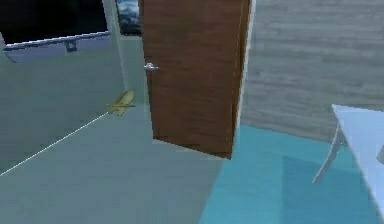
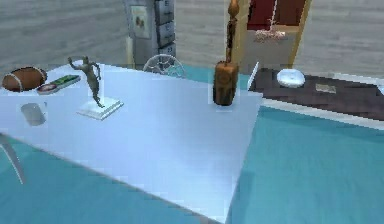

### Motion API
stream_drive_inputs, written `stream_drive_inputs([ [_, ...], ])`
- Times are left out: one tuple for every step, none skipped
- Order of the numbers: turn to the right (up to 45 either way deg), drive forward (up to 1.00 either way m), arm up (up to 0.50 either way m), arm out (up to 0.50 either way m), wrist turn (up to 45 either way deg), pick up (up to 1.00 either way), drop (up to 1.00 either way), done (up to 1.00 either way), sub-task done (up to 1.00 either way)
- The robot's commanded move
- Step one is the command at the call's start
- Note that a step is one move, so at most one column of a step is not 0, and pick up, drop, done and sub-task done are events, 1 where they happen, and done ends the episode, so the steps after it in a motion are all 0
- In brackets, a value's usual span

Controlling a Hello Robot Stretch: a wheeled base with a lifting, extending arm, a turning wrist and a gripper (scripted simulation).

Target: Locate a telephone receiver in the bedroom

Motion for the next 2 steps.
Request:
stream_drive_inputs([
  [0.0,0.25,0.0,0.0,0.0,0.0,0.0,0.0,0.0],
  [-45.0,0.0,0.0,0.0,0.0,0.0,0.0,0.0,0.0],
])
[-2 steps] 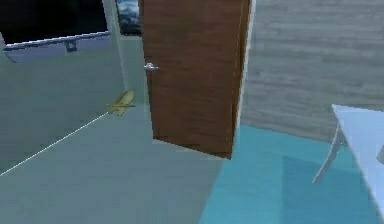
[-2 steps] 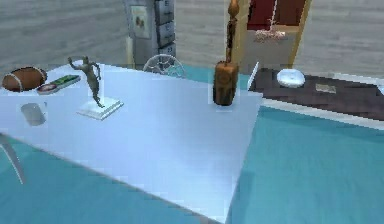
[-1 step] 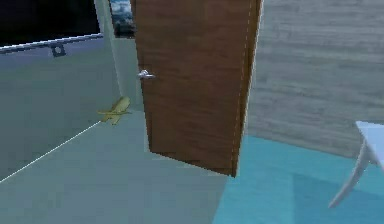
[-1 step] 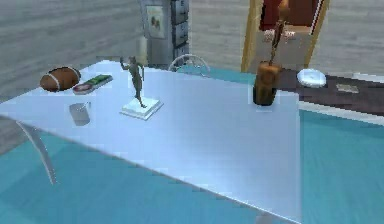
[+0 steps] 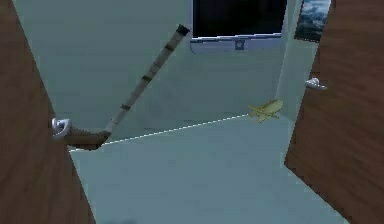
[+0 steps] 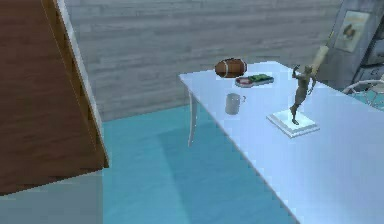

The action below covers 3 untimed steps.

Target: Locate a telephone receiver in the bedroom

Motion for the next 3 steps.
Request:
stream_drive_inputs([
  [-21.0,0.0,0.0,0.0,0.0,0.0,0.0,0.0,0.0],
  [0.0,0.75,0.0,0.0,0.0,0.0,0.0,0.0,0.0],
  [21.0,0.0,0.0,0.0,0.0,0.0,0.0,0.0,0.0],
])
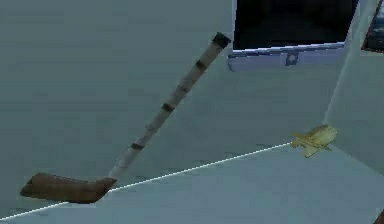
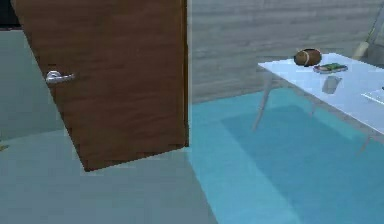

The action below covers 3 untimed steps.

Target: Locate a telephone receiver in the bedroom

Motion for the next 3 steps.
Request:
stream_drive_inputs([
  [0.0,0.35,0.0,0.0,0.0,0.0,0.0,0.0,0.0],
  [-18.0,0.0,0.0,0.0,0.0,0.0,0.0,0.0,0.0],
  [0.0,0.4,0.0,0.0,0.0,0.0,0.0,0.0,0.0],
])
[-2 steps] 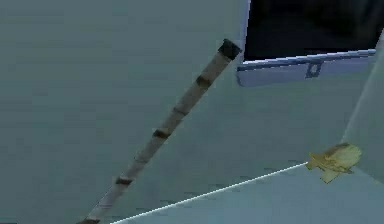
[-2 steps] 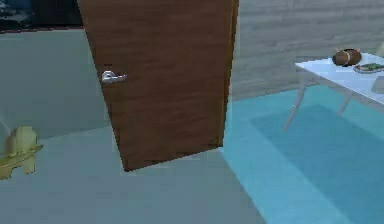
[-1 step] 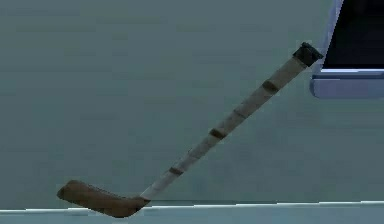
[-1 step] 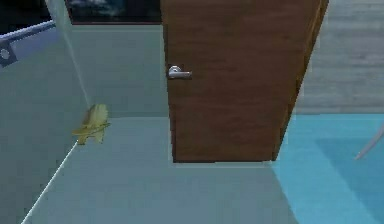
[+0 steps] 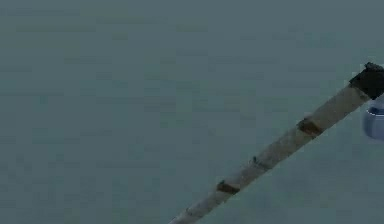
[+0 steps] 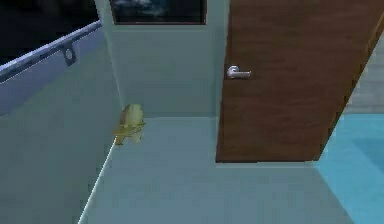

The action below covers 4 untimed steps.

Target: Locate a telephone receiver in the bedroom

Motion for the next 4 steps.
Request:
stream_drive_inputs([
  [-45.0,0.0,0.0,0.0,0.0,0.0,0.0,0.0,0.0],
  [-36.0,0.0,0.0,0.0,0.0,0.0,0.0,0.0,0.0],
  [0.0,0.3,0.0,0.0,0.0,0.0,0.0,0.0,0.0],
  [-12.0,0.0,0.0,0.0,0.0,0.0,0.0,0.0,0.0],
])
